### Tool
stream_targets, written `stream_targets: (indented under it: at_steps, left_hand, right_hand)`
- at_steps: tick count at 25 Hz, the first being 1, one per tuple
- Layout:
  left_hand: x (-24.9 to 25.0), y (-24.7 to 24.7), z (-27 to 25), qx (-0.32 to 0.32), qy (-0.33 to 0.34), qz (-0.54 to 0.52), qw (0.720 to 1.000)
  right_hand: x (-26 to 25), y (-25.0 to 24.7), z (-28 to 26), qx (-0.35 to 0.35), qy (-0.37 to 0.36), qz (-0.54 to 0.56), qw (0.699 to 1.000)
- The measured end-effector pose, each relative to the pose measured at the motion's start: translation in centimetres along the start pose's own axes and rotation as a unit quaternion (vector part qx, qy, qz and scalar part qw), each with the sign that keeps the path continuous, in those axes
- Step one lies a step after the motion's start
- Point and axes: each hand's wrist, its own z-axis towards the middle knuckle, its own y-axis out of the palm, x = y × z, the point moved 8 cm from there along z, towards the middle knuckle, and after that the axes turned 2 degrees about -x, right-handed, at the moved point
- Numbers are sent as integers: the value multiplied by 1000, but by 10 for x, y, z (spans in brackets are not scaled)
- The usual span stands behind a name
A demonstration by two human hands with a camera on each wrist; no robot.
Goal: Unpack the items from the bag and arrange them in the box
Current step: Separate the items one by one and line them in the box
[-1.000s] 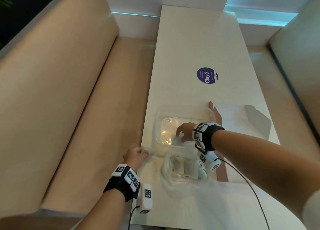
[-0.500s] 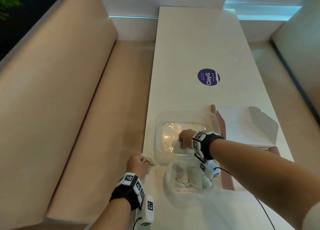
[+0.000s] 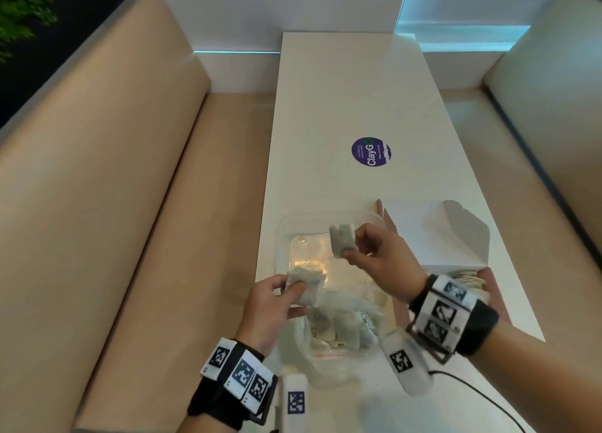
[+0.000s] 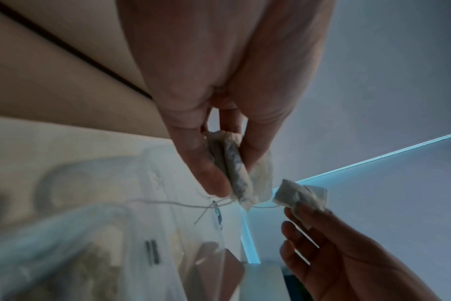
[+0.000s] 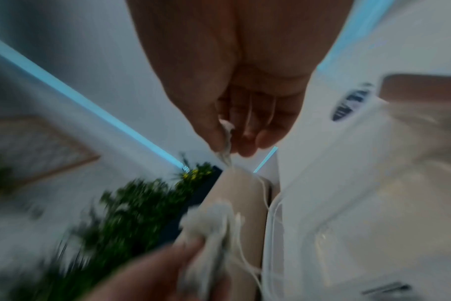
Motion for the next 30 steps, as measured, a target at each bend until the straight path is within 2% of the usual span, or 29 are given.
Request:
stream_targets:
  at_steps: [2, 4, 6, 11, 14, 17, 20, 22, 23, 25, 26, 28, 30]
  left_hand:
    - [6, 24, -3, -24, -3, -13, 1000]
    - [11, 40, -5, -44, 0, -23, 999]
    - [13, 51, -7, -53, 4, -38, 998]
    - [11, 66, -17, -91, -4, -121, 989]
    - [11, 67, -22, -96, 19, -106, 990]
    - [9, 63, -24, -77, 15, -120, 990]
    - [11, 58, -25, -59, 27, -99, 993]
    - [12, 52, -24, -42, 50, -68, 996]
    - [12, 49, -23, -35, 60, -55, 996]
    - [11, 44, -22, -27, 72, -37, 996]
    - [10, 43, -22, -27, 76, -29, 996]
    - [9, 49, -26, -36, 78, -15, 996]
    - [7, 56, -32, -49, 76, -3, 996]
  right_hand:
    - [-21, 0, -26, 52, -133, -146, 979]
    - [-25, 19, -47, 40, -246, -258, 934]
    - [-15, 30, -59, 19, -289, -330, 899]
    - [-7, 22, -74, 24, -292, -320, 901]
    - [-5, 17, -80, 3, -285, -277, 917]
    - [-3, 10, -86, -3, -277, -217, 936]
    - [-2, -1, -90, 0, -231, -128, 964]
    - [-6, -2, -92, -52, -190, -86, 977]
    - [-9, 2, -94, -105, -168, -66, 978]
    - [-14, 13, -100, -212, -123, -32, 969]
    - [-15, 14, -100, -230, -107, -21, 967]
    - [-13, 10, -95, -183, -86, -23, 979]
    - [-4, 1, -87, -86, -58, -31, 994]
